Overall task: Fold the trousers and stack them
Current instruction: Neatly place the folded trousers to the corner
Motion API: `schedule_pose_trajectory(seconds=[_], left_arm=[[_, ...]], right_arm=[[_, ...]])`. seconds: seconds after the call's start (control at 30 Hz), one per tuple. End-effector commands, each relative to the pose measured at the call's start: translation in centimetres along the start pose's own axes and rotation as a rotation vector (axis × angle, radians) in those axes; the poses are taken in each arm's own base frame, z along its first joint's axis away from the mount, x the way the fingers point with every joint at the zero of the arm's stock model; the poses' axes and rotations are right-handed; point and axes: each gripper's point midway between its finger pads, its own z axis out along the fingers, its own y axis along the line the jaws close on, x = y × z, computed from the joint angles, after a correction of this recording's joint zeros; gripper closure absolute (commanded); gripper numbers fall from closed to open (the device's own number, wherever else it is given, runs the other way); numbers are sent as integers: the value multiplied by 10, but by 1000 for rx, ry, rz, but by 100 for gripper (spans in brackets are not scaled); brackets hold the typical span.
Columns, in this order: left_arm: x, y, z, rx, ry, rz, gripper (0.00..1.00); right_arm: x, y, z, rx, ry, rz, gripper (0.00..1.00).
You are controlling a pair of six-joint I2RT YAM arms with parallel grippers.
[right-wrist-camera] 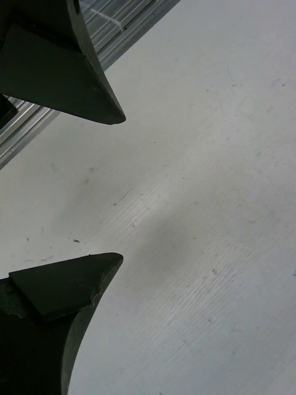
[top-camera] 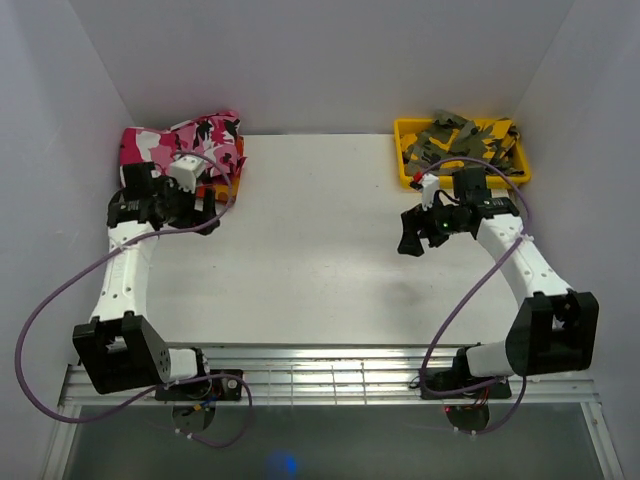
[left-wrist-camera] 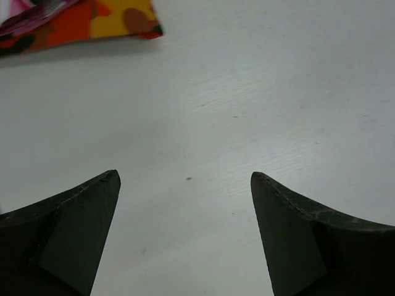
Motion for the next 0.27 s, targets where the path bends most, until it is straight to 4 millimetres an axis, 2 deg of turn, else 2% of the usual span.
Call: schedule_pose_trajectory(seconds=[0.0, 0.07, 0.23], left_arm=[[7, -38, 20, 108, 38, 2, 2], [5, -53, 28, 155, 52, -6, 2], [-12, -66, 30, 193, 12, -21, 2]], right_arm=[[4, -7, -8, 100, -59, -11, 10], [7, -5, -11, 119, -74, 0, 10], [9, -1, -18, 141, -95, 0, 10]])
